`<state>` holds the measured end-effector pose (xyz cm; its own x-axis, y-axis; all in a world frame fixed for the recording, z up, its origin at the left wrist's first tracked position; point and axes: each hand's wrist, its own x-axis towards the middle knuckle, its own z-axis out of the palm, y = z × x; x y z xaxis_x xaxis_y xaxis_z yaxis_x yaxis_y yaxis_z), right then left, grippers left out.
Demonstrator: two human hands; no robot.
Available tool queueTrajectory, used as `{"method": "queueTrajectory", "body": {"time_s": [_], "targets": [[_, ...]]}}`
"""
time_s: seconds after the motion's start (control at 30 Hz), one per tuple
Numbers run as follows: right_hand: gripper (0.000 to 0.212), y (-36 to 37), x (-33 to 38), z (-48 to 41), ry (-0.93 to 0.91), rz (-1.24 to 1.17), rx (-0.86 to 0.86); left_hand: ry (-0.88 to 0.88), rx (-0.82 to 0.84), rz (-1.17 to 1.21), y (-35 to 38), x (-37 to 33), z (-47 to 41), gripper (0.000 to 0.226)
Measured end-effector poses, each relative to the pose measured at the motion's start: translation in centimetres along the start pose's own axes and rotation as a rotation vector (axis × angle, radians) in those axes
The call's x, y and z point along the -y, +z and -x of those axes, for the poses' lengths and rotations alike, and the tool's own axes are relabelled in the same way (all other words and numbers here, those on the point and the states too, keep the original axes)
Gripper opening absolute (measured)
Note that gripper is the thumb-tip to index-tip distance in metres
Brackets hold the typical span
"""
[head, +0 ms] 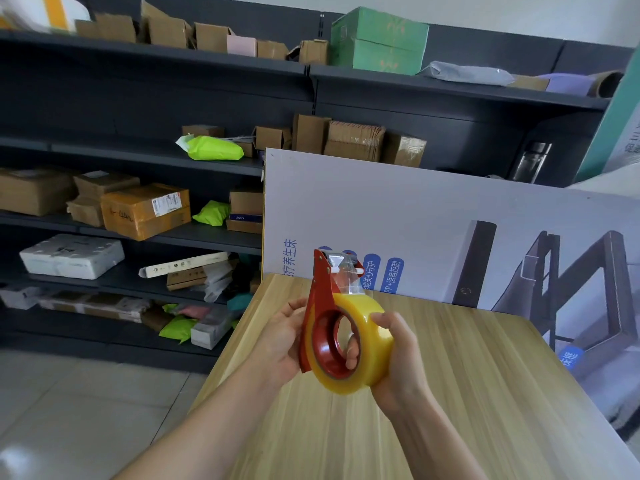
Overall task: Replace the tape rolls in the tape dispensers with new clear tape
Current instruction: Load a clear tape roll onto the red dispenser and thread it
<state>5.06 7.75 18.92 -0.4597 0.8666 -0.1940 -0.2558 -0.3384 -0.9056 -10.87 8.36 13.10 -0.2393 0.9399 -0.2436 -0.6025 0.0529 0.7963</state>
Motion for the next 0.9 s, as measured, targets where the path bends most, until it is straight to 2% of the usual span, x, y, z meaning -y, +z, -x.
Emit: {"method": "queueTrajectory", "body": {"time_s": [0.07, 0.17, 0.2, 0.33, 0.47, 0.63, 0.67, 0.8, 0.9], "targets": [[0.044, 0.0, 0.0, 0.1, 0.0, -0.006, 0.004, 0.049, 0.01, 0.033, -0.2, 0.2, 0.1, 0.02], [0.045, 0.1, 0.2, 0.3, 0.005, -0.026, 0.016, 0.034, 0.144, 0.072, -0.7, 0.8, 0.5, 0.056], [0.045, 0.1, 0.2, 0.4, 0.01, -0.036, 0.022, 0.027, 0.165, 0.081, -0.6, 0.8, 0.8, 0.06], [0.042, -0.3, 0.0, 0.8, 0.028, -0.029, 0.012, 0.016, 0.191, 0.085, -0.7, 1.2, 1.6, 0.061], [0.042, -0.4, -0.2, 1.3, 0.05, -0.035, 0.011, 0.016, 0.149, 0.059, -1.0, 1.5, 2.1, 0.043], [0.041, -0.8, -0.1, 2.0, 0.037, -0.054, 0.013, 0.018, 0.182, 0.069, -0.6, 2.8, 2.5, 0.08], [0.041, -0.9, 0.0, 2.2, 0.037, -0.045, 0.016, 0.003, 0.181, 0.087, -0.6, 3.1, 2.5, 0.078], [0.042, -0.9, -0.4, 2.9, 0.036, 0.005, 0.02, -0.091, 0.222, 0.205, -0.2, 4.1, 3.4, 0.05], [0.042, -0.7, -0.7, 3.4, 0.039, 0.017, 0.022, -0.107, 0.261, 0.258, 0.0, 4.3, 4.4, 0.046]]}}
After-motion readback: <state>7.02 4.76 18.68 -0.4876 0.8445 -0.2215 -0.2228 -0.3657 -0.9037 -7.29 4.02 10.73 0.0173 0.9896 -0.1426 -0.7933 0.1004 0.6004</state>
